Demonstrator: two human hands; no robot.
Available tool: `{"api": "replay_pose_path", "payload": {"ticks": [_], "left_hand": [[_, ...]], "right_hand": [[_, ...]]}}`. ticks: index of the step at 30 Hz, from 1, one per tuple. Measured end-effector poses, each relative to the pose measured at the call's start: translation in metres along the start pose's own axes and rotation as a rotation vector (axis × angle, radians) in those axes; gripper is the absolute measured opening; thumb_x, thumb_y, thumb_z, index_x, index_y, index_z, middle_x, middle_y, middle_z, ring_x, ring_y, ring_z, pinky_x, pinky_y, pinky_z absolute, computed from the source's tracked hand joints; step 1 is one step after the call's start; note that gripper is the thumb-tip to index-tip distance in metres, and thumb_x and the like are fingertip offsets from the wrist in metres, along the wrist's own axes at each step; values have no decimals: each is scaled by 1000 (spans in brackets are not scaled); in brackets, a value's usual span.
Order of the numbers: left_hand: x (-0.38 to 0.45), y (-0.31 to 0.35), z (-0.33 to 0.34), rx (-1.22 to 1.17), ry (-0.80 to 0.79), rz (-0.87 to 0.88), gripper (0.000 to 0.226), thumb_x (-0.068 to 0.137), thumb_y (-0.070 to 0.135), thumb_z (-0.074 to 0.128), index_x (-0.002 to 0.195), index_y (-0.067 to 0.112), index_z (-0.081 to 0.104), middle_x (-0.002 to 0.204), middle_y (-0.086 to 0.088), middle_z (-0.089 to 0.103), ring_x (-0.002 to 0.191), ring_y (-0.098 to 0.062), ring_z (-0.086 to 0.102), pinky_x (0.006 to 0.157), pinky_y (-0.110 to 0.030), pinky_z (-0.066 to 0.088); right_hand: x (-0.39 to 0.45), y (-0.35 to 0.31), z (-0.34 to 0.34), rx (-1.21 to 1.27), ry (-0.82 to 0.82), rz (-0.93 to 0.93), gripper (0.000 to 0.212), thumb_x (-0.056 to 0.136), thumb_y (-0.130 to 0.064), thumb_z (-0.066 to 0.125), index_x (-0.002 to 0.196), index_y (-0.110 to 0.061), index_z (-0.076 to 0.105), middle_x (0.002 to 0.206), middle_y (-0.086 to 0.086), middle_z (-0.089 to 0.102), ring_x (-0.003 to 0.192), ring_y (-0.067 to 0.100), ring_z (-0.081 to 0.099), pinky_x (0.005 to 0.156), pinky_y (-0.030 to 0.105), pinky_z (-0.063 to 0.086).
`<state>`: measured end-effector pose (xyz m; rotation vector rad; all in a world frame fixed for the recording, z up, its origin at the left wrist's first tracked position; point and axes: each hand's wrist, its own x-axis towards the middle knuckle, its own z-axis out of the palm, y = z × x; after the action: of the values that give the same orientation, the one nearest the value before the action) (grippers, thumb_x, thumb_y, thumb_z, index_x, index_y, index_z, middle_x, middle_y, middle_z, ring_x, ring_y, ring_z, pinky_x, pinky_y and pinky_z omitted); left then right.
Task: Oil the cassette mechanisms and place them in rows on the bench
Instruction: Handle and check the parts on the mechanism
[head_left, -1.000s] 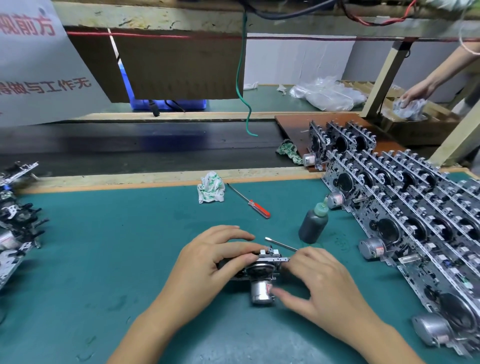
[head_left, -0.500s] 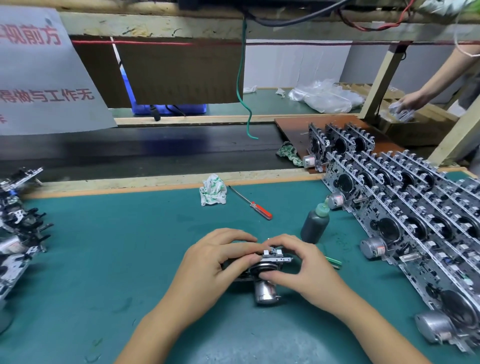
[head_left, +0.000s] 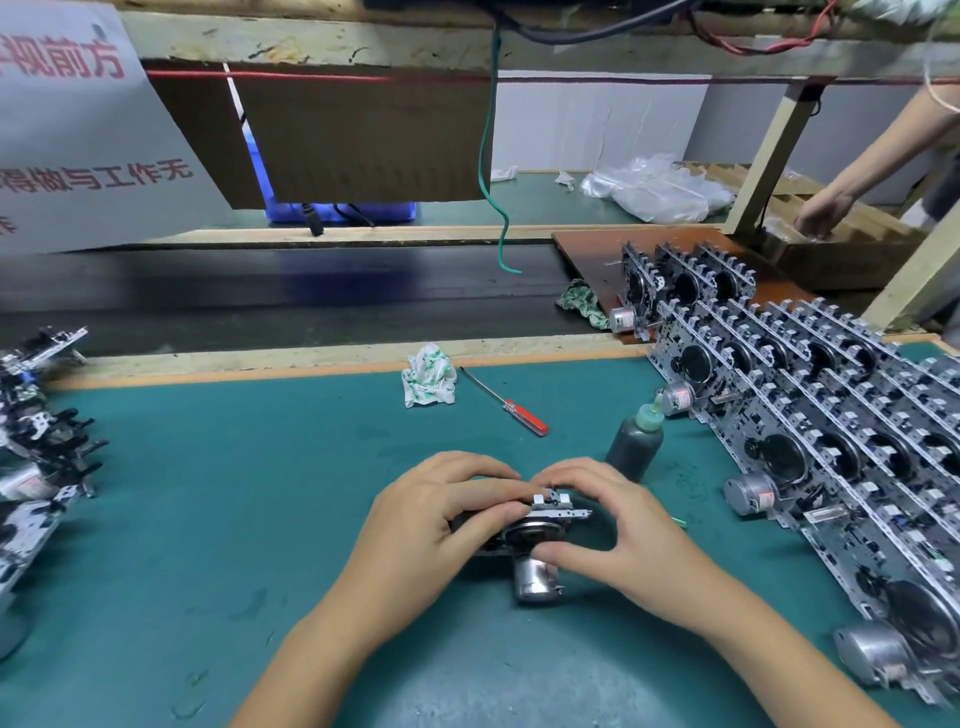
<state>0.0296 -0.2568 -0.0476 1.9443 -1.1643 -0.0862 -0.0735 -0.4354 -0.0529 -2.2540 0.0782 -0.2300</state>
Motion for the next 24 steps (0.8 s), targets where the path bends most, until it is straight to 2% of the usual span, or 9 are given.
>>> {"api": "replay_pose_path", "payload": {"ticks": [2,5,9,12,14,16,18,20,24], "left_hand": [[1,0,0,-6,0,-1,25,86,56,42,109,59,53,111,30,58,108,3,53,89,-19,40],[0,1,-1,-22,0,-14,26,85,55,43,109,58,53,111,28,59,109,3,53,91,-19,40],[0,3,-2,-33,-13,-16,25,85,54,46,109,59,54,111,28,59,109,2,53,91,-18,40],[1,4,-6,-70,-59,-21,27,86,46,53,108,62,55,114,32,56,112,3,52,93,-16,39],[0,3,-11,-61,-62,-7,27,85,45,56,109,56,60,114,32,57,111,4,52,92,-16,39],[-3,1,-18,14,14,30,26,81,51,59,105,46,68,107,29,61,105,5,55,89,-16,40],[-4,0,-25,128,100,78,28,79,53,56,93,36,73,94,24,62,90,2,55,79,-21,42],[-3,2,-29,221,121,126,30,80,51,54,84,29,74,83,19,59,77,-3,52,68,-25,42],[-1,9,-32,337,61,215,32,87,43,47,84,22,72,78,12,58,68,-6,53,60,-27,44]], "right_hand": [[-7,2,0,-328,140,-70,42,75,-59,58,102,-28,66,100,-19,61,101,-2,51,90,19,37],[-16,7,7,-596,206,-218,44,80,-56,53,85,-16,71,87,-10,66,84,12,58,81,25,40],[-20,9,2,-706,161,-236,45,82,-56,49,92,-19,72,96,-13,68,90,12,58,86,25,40],[-21,3,0,-774,175,-237,47,83,-59,45,89,-20,71,93,-13,68,88,14,61,83,26,41],[-15,-7,-5,-725,260,-258,47,83,-58,46,90,-18,70,88,-10,66,84,15,60,78,24,38],[-5,-21,-10,-691,315,-293,43,84,-56,47,87,-17,65,81,-8,61,75,13,56,67,24,38],[8,-34,-12,-781,262,-373,39,85,-53,44,79,-18,59,71,-7,56,64,14,55,52,26,39],[18,-39,-11,-855,131,-465,36,86,-49,40,74,-18,54,64,-6,53,56,16,56,39,25,36],[25,-40,-19,-891,-13,-550,36,91,-43,36,73,-17,54,59,-4,52,48,17,54,37,24,29]]}}
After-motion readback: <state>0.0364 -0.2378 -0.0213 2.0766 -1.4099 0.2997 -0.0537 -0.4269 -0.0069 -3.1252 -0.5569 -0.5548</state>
